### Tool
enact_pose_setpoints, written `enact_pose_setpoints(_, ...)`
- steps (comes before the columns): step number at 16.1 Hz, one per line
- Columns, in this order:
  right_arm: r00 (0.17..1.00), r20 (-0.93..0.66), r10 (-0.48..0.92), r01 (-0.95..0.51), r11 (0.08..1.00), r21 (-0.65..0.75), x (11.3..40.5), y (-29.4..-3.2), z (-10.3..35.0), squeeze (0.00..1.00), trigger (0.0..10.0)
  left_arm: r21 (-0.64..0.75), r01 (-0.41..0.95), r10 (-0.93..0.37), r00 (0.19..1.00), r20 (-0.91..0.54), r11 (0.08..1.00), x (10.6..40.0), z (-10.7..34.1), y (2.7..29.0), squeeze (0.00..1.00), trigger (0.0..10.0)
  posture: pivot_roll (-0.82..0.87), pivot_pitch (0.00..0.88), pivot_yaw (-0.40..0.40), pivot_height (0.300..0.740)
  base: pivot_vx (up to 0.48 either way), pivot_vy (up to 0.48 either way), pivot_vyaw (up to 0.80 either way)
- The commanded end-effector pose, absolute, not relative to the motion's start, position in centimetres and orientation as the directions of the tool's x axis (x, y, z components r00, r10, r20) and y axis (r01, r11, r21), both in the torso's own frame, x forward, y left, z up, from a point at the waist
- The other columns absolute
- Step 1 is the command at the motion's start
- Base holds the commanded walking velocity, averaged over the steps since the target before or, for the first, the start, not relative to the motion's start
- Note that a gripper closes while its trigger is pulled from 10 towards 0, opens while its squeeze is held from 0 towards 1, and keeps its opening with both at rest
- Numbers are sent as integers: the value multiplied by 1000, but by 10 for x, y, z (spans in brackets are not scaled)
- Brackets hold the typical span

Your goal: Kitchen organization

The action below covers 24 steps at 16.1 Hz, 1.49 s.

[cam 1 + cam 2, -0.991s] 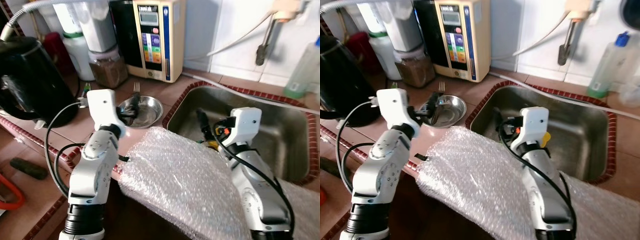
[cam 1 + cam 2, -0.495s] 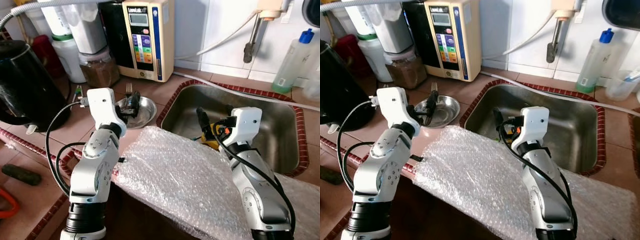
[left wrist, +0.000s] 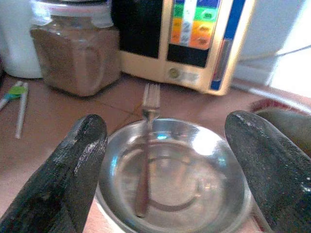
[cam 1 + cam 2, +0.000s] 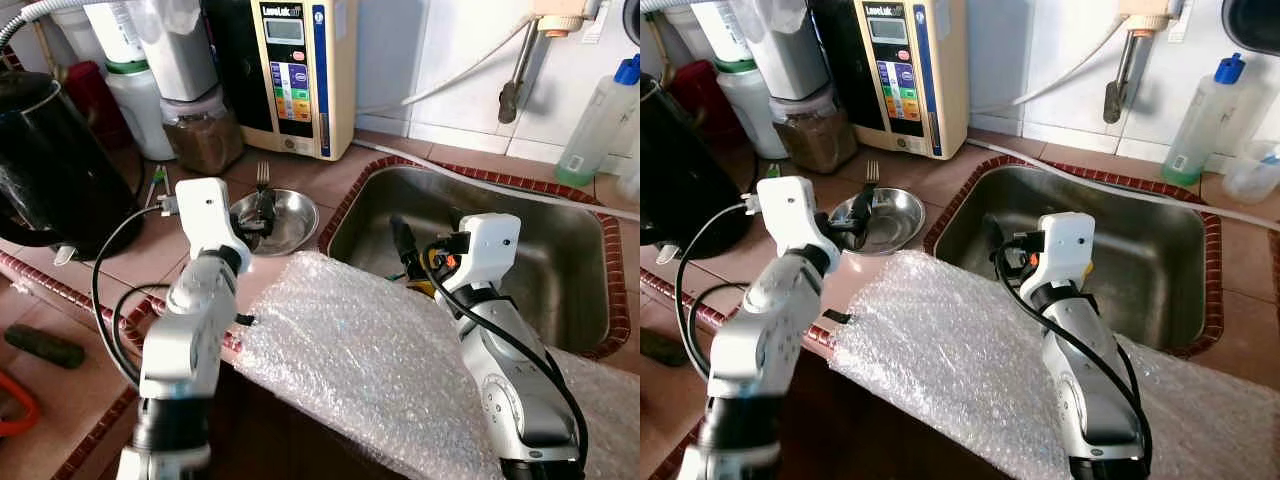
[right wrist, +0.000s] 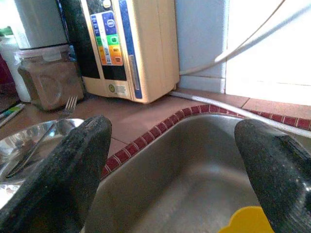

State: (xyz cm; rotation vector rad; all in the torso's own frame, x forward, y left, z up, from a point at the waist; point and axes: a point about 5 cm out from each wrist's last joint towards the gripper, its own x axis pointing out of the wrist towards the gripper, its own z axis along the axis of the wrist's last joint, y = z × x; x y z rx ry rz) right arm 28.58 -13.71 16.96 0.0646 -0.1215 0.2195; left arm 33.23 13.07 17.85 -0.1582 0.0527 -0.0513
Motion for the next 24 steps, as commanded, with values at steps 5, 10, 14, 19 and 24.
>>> enact_pose_setpoints(5,933,130,335,-343,938,42,280,-120,177,0,10000,-158,25,-46,990,-131,987,377,182,136,0,10000,-172,56,110,740,0,0,0)
enact_pose_setpoints(10,922,102,374,-379,924,40,265,-113,173,0,10000,-163,27,-66,969,-238,986,399,173,130,0,10000,-216,91,135,740,0,0,0)
enact_pose_setpoints(14,878,85,472,-477,876,64,254,-105,174,0,10000,-146,-19,-22,960,-279,989,405,165,140,0,10000,-231,96,145,740,0,0,0)
enact_pose_setpoints(19,877,64,477,-480,875,62,250,-108,173,0,10000,-173,27,-94,916,-390,984,399,141,137,0,4667,-245,107,149,740,0,0,0)
enact_pose_setpoints(24,881,53,470,-472,879,60,250,-108,172,0,10000,-173,80,-149,889,-433,982,397,134,133,0,0,-244,103,154,740,0,0,0)
